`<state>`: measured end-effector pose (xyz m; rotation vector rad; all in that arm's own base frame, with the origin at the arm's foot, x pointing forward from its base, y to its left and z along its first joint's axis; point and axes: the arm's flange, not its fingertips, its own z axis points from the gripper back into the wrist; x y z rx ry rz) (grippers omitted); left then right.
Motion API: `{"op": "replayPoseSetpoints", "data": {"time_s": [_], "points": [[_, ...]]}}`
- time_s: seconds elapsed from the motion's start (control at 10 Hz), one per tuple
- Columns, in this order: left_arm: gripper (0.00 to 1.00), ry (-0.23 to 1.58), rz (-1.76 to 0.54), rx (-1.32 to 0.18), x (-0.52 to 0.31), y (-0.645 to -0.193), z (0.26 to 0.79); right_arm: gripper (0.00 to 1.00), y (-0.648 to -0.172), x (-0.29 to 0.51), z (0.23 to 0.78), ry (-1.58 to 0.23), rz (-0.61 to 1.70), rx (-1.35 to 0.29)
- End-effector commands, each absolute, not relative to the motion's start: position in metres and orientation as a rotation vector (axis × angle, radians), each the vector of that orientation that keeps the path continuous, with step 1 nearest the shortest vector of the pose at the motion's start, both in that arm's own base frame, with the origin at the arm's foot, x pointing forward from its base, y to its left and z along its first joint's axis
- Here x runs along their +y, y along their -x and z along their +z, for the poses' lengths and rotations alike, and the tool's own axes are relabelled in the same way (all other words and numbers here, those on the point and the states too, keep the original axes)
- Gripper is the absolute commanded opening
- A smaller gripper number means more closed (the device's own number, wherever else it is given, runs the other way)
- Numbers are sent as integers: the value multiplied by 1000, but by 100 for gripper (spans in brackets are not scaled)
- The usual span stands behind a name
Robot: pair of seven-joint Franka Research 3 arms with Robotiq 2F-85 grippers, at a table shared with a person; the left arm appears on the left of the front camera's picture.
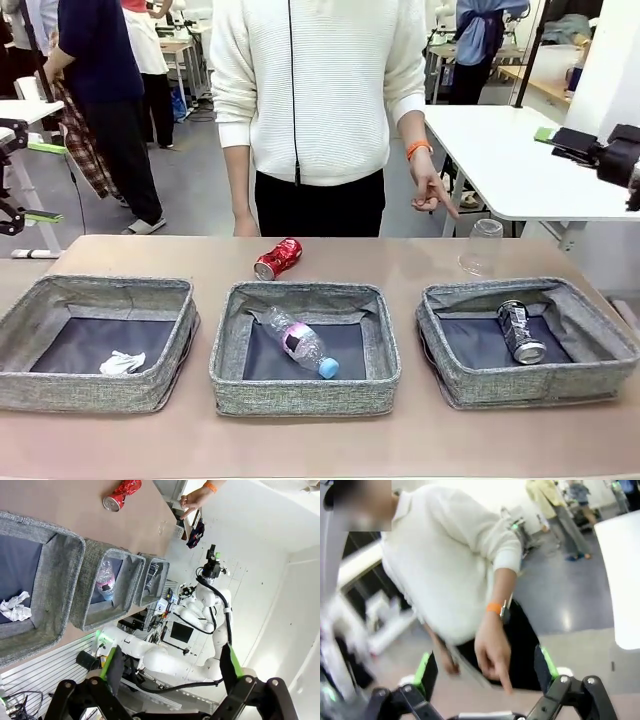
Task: Sort the waste into the appropriate baskets.
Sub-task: Pick up the waste item pointed out by the person.
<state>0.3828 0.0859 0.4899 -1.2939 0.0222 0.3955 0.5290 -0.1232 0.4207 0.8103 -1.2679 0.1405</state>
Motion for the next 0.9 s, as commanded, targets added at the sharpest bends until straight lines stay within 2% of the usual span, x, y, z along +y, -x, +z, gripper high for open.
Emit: {"op": "replayPoseSetpoints", "data": {"time_s": [0.0,0.1,0.2,0.3,0.4,0.5,0.6,0.7,0.8], "points": [[100,1284,397,23,86,-381,492,100,-551,-141,391,-813,664,-1059],[100,1284,397,23,86,-381,492,100,-551,-157,393,-959,827,-1047],[100,1284,397,23,86,-381,492,100,-545,-171,393,-984,1023,-947],[100,1284,397,23,86,-381,492,100,-546,-176,391,-1022,1077,-948],[100,1284,397,23,86,-381,492,100,-561,-151,378,-661,811,-1201],[100,1284,397,23,86,-381,492,100,-532,-155,379,-939,765,-924],[100,1284,397,23,86,-381,492,100,-542,-166,382,-865,836,-985],[100,1284,397,23,86,-381,492,100,-550,-153,363,-1131,1037,-1006],[100,1284,397,23,86,-381,492,100,-565,-155,341,-1080,1069,-920]]}}
